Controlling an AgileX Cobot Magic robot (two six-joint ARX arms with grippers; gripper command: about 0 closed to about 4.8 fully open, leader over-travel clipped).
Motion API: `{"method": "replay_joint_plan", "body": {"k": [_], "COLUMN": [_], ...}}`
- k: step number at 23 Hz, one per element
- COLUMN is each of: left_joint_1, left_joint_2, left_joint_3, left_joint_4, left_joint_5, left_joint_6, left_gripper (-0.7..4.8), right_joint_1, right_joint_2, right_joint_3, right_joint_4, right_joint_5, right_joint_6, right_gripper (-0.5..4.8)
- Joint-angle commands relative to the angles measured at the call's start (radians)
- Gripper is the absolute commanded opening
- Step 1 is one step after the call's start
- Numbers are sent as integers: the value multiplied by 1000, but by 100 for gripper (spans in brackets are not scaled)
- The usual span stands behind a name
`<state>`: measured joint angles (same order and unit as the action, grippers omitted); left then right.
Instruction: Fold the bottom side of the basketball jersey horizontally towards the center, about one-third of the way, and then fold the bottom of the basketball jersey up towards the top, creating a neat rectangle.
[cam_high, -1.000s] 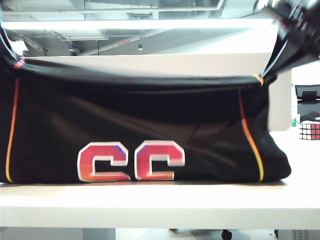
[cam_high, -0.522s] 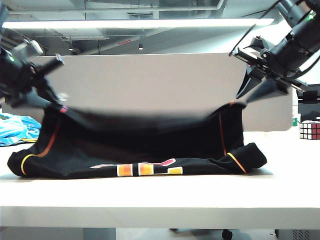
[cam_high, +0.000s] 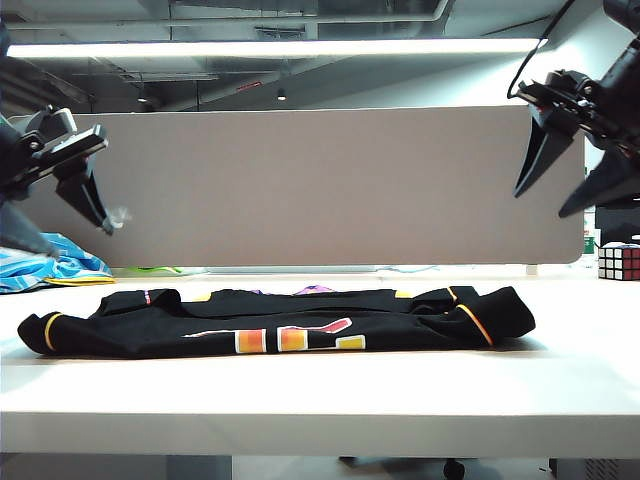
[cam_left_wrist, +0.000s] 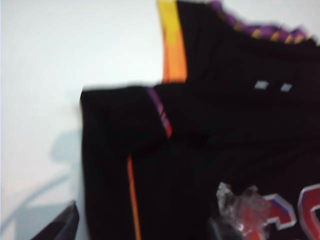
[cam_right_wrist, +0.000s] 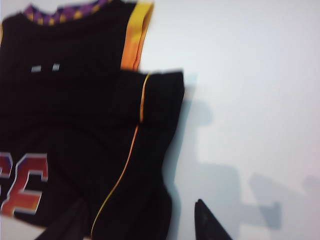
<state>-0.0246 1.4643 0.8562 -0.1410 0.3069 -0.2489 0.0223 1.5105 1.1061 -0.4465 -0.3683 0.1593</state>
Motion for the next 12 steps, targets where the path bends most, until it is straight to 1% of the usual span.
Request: {"method": "replay_joint_plan", "body": {"k": [1,3,7,9,10,11,12], "left_joint_1": [2,2,-3,-3,-3,-3,-4], "left_joint_2": [1,2,8,23,44,57,79], "left_joint_3": [-6,-15,-37,-43,-44,-44,-44], "left_joint_4": [-119,-144,-150,-151,-159,-165,-174], "left_joint_5": [-28,-13,-11,-9,10,16,32], "left_joint_6": [17,28,32,32,32,32,32], "left_gripper": [318,318,318,318,319,319,319], "right_joint_1": [1,0,1,1,1,1,5], "right_joint_2": [-12,-11,-11,-5,5,13,29], "right_joint_3": [-45,-80,-157,-196,-222,-234,-246], "right_joint_4": [-18,-11,27,65,90,103,121], "right_joint_5": [-88,-119,-142,-183,-211,-226,-246], "right_joint_6": [22,39,51,59,72,84,101], "right_gripper": [287,287,288,290,322,339,338]}}
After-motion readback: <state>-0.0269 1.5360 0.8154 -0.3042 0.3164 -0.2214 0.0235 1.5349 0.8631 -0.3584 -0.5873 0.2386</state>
